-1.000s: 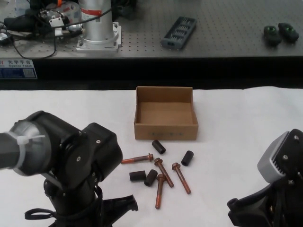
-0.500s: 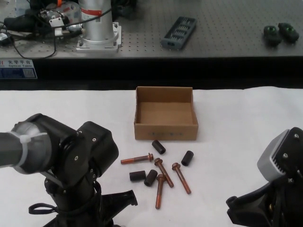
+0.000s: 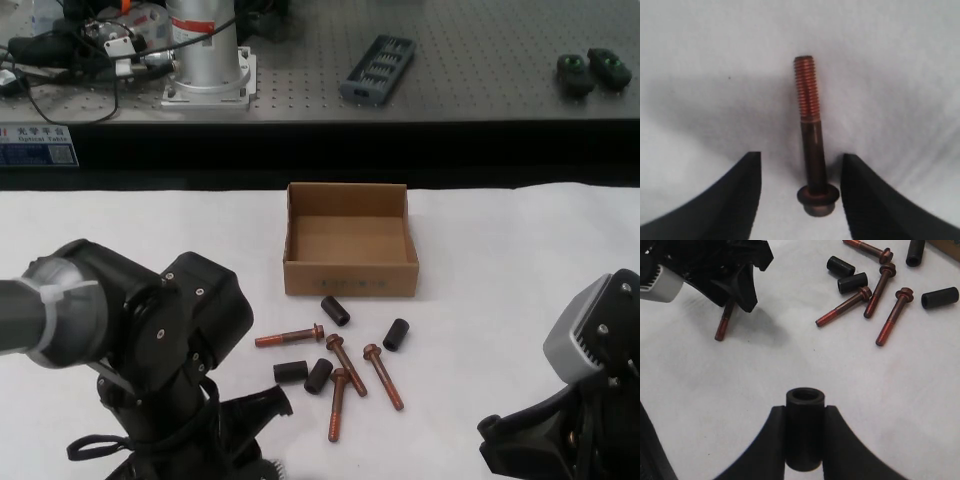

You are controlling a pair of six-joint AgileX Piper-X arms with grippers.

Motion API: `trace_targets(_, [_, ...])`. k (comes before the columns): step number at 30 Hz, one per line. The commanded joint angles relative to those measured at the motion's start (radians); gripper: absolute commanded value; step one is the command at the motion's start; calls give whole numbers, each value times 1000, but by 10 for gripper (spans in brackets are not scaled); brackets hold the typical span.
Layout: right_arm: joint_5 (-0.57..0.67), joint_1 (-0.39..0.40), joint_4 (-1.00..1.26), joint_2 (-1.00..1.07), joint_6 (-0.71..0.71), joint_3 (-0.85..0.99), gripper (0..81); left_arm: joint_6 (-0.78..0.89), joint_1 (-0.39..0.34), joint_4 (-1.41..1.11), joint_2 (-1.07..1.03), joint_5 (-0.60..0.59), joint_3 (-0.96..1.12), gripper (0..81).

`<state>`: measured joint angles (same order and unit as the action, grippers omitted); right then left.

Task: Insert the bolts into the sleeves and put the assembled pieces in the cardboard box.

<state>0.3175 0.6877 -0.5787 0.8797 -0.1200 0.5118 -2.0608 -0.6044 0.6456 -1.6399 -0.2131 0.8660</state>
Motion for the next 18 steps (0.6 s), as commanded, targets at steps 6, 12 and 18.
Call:
trace_targets(6, [13, 1, -30, -8, 39, 1, 15, 380, 2, -4, 185, -1, -2, 363])
trace_targets(12, [13, 1, -99, -8, 127, 1, 15, 1077, 2, 7, 332, -8, -2, 363])
trace_targets(18, [13, 1, -156, -8, 147, 1, 15, 2040, -1, 37, 409, -10, -2, 363])
